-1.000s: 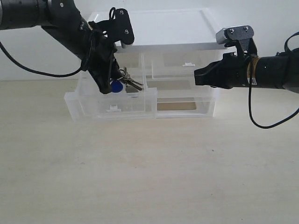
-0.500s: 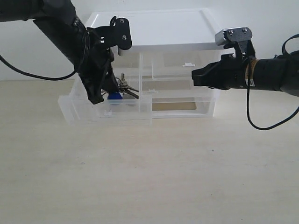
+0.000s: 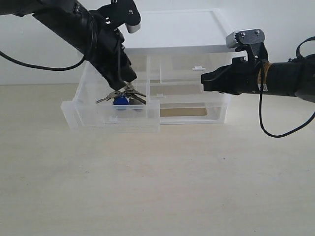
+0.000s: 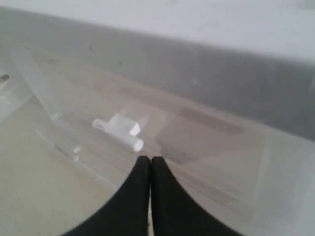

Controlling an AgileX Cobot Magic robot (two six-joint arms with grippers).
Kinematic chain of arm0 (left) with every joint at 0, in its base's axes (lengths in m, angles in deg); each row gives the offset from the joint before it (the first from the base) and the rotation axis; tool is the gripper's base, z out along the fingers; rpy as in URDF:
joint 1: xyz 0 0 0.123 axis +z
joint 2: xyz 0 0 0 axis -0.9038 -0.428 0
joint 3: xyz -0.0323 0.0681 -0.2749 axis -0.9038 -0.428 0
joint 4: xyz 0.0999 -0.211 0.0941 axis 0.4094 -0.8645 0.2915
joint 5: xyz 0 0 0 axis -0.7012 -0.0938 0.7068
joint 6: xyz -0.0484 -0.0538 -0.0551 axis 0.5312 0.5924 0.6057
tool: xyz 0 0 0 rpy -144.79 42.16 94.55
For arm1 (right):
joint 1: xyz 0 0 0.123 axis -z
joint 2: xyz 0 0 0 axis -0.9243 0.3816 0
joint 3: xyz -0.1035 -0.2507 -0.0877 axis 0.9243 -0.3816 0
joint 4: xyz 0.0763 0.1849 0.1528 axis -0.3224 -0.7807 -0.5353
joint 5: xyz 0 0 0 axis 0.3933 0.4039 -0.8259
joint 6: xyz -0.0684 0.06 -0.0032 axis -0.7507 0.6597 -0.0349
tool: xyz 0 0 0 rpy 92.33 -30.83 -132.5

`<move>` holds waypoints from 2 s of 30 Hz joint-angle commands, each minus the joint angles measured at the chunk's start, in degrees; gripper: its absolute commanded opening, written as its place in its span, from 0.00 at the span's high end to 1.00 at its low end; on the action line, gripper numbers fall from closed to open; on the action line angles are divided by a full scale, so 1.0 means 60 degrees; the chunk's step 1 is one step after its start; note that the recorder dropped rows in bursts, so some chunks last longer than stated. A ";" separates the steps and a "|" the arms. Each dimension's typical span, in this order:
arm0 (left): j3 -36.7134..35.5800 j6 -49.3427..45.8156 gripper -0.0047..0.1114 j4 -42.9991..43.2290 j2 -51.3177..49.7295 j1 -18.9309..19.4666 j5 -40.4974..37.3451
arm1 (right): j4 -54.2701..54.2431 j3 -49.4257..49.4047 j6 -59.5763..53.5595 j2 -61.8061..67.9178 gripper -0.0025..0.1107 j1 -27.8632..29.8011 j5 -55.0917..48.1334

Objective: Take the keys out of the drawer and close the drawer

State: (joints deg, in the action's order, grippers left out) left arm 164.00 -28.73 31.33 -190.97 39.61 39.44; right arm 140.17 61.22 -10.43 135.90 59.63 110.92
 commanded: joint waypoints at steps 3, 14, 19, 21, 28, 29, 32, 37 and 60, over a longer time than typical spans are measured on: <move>-0.0028 0.3747 0.06 0.0385 -0.0004 -0.0025 0.0009 | -0.0968 0.0211 -0.0061 0.0137 0.98 0.0179 -0.0898; -0.0028 0.5754 0.01 0.0070 -0.0155 -0.0025 0.0553 | -0.0899 0.0211 0.0021 0.0137 0.98 0.0179 -0.0817; -0.0028 0.6011 0.01 -0.0309 -0.0155 -0.0025 0.0556 | -0.0900 0.0211 0.0021 0.0137 0.98 0.0179 -0.0770; -0.0028 0.6011 0.01 -0.0461 -0.0155 -0.0025 0.0735 | -0.0900 0.0211 0.0021 0.0137 0.98 0.0179 -0.0770; -0.0028 0.7667 0.21 0.1906 -0.0161 0.0203 0.2066 | -0.0761 0.0211 0.0106 0.0137 0.98 0.0179 -0.0623; -0.0028 0.7667 0.29 0.1906 -0.0161 0.0242 0.2087 | -0.0761 0.0211 0.0106 0.0137 0.98 0.0179 -0.0623; -0.0028 0.7667 0.55 0.1881 -0.0161 0.0277 0.2088 | -0.0761 0.0211 0.0106 0.0118 0.98 0.0179 -0.0554; -0.0028 0.7667 0.92 0.1864 -0.0026 0.0277 0.2205 | -0.0485 0.0211 0.0120 0.0014 0.98 0.0179 -0.0240; -0.0028 0.7692 0.92 0.1796 0.0040 0.0356 0.2677 | 0.3873 -0.2956 0.3500 -0.4162 0.98 -0.1163 0.1663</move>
State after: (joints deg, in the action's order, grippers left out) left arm 163.15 17.41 41.80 -191.97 41.26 46.98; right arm 161.49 45.85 10.35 111.60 56.10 119.29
